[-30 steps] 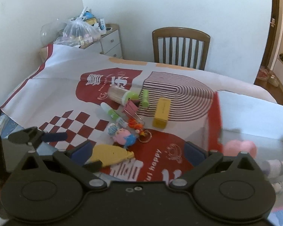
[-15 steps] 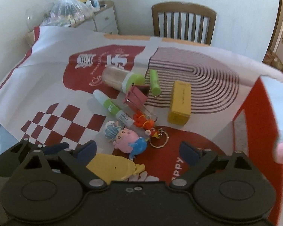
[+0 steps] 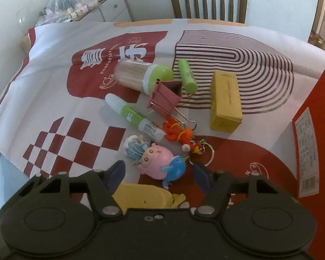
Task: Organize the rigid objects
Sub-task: 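Grasp the yellow pear-shaped piece with the left gripper while the right grasps the pink pig keychain, then carry the yellow piece and pig keychain with both grippers into the shoebox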
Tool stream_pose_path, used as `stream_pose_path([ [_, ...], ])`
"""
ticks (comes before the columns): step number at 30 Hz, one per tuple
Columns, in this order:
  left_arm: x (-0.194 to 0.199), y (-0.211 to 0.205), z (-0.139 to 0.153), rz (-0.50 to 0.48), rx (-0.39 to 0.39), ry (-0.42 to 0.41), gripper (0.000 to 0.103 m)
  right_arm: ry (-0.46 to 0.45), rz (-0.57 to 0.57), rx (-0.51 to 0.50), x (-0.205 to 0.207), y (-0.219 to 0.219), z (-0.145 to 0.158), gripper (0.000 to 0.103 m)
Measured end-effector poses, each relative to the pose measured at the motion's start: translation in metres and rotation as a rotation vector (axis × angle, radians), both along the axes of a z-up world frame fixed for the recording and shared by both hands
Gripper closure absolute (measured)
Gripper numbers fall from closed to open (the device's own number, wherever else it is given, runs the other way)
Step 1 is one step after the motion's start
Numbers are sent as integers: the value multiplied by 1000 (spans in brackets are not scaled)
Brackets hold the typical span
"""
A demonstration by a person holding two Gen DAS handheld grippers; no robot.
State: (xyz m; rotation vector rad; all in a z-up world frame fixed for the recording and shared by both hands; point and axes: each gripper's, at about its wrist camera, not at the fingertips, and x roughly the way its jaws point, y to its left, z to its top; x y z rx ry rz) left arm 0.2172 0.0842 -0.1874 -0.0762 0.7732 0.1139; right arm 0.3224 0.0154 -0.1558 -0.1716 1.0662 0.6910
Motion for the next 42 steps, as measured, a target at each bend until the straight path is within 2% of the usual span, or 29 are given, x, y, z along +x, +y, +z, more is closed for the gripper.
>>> stream_pose_path([
  [2,0,0,0,-8,-7,3,20,6,0,-2,0,1,-1,40],
  [9,0,-5,-1,-27,0,4,29,2,-16,-13,2,6,-4,48],
  [14,-1,-8,0,-48,-1,0,39,-1,-29,-11,3,3,-4,55],
  [22,-6,-8,2,-40,-2,12,41,-7,-33,8,-4,0,3,56],
  [27,-10,-2,6,-19,-34,13,41,-40,-20,24,-12,-5,14,56],
  [37,-28,-1,27,7,-61,-5,41,-82,-17,52,-29,-30,43,56],
  [42,-37,-7,45,-1,-73,-22,41,-135,-32,78,-35,-48,65,56],
])
